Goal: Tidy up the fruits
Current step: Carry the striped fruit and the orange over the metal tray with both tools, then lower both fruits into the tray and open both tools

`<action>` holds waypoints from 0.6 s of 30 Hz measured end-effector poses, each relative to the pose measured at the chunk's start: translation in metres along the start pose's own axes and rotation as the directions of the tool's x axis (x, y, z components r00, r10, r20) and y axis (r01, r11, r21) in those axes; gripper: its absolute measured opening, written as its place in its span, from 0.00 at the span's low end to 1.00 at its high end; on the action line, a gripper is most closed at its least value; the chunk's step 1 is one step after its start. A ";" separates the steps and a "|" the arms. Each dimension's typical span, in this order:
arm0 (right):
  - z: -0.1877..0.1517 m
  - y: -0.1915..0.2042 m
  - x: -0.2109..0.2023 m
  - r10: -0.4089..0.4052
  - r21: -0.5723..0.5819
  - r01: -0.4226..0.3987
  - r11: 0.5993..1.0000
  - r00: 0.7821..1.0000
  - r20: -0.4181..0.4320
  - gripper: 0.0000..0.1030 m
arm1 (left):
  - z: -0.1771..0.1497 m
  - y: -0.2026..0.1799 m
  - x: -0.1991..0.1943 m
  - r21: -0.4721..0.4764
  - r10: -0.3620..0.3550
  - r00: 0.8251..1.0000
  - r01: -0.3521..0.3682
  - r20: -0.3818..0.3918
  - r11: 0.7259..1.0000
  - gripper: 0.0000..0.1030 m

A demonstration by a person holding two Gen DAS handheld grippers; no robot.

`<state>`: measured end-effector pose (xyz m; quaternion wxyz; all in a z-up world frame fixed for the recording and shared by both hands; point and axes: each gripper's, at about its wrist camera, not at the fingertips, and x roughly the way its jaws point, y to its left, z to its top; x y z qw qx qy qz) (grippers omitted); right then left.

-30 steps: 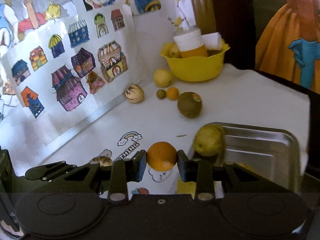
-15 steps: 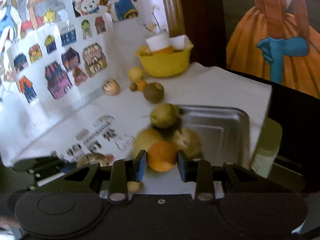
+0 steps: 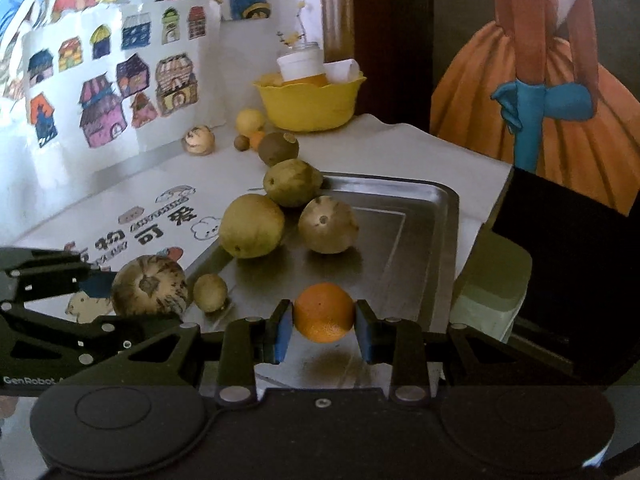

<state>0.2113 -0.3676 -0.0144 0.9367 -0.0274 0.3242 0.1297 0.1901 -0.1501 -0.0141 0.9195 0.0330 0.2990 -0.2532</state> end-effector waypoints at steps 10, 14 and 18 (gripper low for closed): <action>-0.005 0.007 0.011 -0.012 -0.053 0.013 0.999 1.000 0.013 0.34 | -0.007 0.000 0.004 0.008 0.005 1.000 -0.004 -0.019 1.000 0.50; -0.009 0.004 0.014 -0.020 -0.043 0.020 0.999 1.000 0.007 0.34 | -0.007 -0.001 0.005 0.011 0.009 1.000 -0.009 -0.017 1.000 0.50; -0.011 0.004 0.015 -0.019 -0.034 0.020 0.999 1.000 0.010 0.34 | -0.007 -0.001 0.006 0.017 0.012 1.000 -0.012 -0.015 1.000 0.50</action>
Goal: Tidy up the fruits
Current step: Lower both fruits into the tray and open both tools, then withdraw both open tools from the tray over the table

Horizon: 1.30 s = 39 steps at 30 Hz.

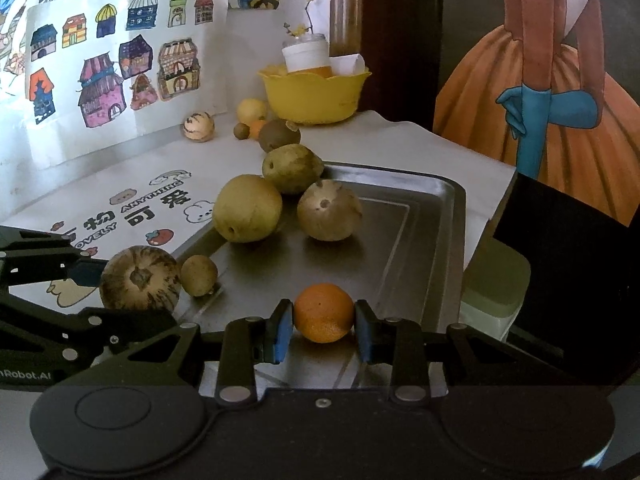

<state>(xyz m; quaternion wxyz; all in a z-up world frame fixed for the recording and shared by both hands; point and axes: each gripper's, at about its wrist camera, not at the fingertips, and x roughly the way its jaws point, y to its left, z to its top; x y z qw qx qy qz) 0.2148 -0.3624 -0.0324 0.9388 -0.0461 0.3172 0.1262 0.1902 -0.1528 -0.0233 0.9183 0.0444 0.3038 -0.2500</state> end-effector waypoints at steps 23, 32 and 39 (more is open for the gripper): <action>-0.004 -0.002 -0.004 -0.004 0.014 0.003 1.000 1.000 0.008 0.36 | 0.000 -0.002 -0.002 0.015 0.007 1.000 -0.007 0.003 1.000 0.52; -0.005 0.000 -0.016 -0.017 0.022 0.017 1.000 1.000 0.026 0.47 | 0.001 -0.002 -0.013 0.019 0.001 1.000 -0.001 0.010 1.000 0.54; -0.006 0.002 -0.030 -0.040 0.032 0.039 0.999 0.998 0.048 0.63 | 0.000 0.002 -0.027 -0.003 0.019 0.999 -0.019 0.029 1.000 0.65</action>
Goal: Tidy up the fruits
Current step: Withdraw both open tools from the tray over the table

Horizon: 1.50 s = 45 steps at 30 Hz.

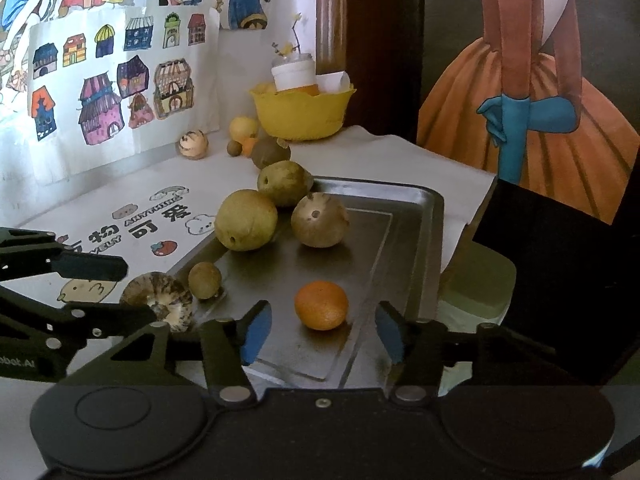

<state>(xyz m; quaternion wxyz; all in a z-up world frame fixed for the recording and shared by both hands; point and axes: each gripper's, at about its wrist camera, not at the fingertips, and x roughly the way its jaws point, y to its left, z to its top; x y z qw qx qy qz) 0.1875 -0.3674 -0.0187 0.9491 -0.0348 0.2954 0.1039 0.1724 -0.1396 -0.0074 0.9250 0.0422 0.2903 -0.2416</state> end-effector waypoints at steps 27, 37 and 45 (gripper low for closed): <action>-0.005 0.066 -0.062 0.007 -0.063 -0.009 0.998 1.000 -0.028 0.99 | -0.021 0.054 -0.081 -0.154 0.117 0.993 -0.113 0.022 0.982 0.99; -0.006 0.109 -0.073 0.130 -0.042 -0.136 0.990 0.985 -0.113 0.99 | -0.041 0.080 -0.109 -0.208 0.177 0.984 -0.177 -0.020 0.962 0.99; -0.004 0.137 -0.073 0.213 -0.024 -0.219 0.975 0.964 -0.157 0.99 | -0.054 0.101 -0.125 -0.241 0.230 0.969 -0.244 -0.084 0.939 0.99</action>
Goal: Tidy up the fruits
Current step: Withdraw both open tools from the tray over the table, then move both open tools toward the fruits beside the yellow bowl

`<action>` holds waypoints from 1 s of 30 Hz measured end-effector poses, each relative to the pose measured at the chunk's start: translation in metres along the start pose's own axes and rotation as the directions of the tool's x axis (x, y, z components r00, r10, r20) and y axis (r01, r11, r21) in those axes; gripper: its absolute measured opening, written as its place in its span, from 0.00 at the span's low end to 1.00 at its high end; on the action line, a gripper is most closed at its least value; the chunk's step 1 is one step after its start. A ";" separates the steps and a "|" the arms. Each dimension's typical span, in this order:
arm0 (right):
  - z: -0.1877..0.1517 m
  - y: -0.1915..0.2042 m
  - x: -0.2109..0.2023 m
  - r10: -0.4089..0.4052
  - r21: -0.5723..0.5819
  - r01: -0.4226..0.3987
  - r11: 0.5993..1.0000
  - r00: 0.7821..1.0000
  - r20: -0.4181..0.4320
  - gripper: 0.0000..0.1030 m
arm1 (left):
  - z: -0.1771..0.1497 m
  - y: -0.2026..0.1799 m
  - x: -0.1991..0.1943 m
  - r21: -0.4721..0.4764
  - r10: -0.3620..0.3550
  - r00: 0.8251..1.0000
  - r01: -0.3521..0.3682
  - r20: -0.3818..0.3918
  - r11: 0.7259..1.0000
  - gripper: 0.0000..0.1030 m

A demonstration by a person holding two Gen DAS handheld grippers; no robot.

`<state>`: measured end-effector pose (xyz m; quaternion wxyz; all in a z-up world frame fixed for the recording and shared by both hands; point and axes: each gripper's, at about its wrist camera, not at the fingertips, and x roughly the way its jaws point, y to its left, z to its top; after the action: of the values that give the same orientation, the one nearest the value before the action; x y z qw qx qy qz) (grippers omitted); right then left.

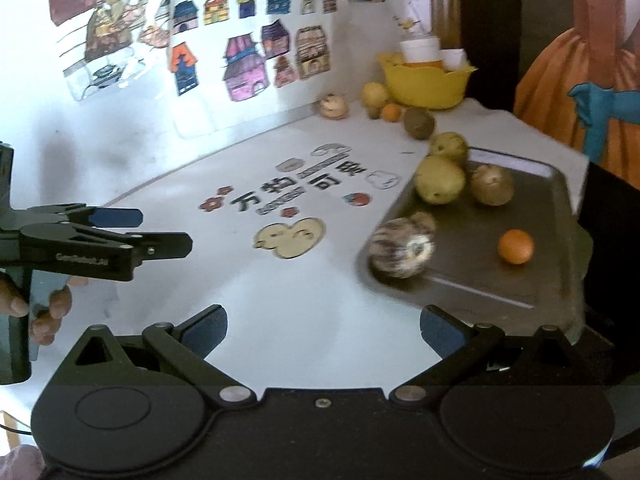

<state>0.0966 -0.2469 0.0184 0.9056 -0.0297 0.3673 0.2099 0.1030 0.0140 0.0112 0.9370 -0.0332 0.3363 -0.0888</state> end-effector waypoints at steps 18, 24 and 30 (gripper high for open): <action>0.038 0.033 0.026 0.151 0.003 -0.151 0.988 0.983 -0.103 0.99 | 0.051 0.036 -0.028 0.113 0.189 0.979 -0.180 -0.071 0.977 0.99; 0.113 0.024 -0.014 0.135 -0.073 -0.138 0.988 0.990 -0.043 0.99 | 0.097 0.031 -0.054 0.178 0.173 0.984 -0.177 0.034 0.968 0.99; 0.219 0.004 -0.057 0.076 -0.110 -0.069 0.992 0.996 0.056 0.99 | 0.157 0.006 -0.073 0.225 0.102 0.981 -0.138 0.164 0.964 0.99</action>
<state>0.2014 -0.2180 0.2165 0.9051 -0.0588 0.3289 0.2630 0.1483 0.0345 0.1769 0.9606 0.0921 0.2531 -0.0682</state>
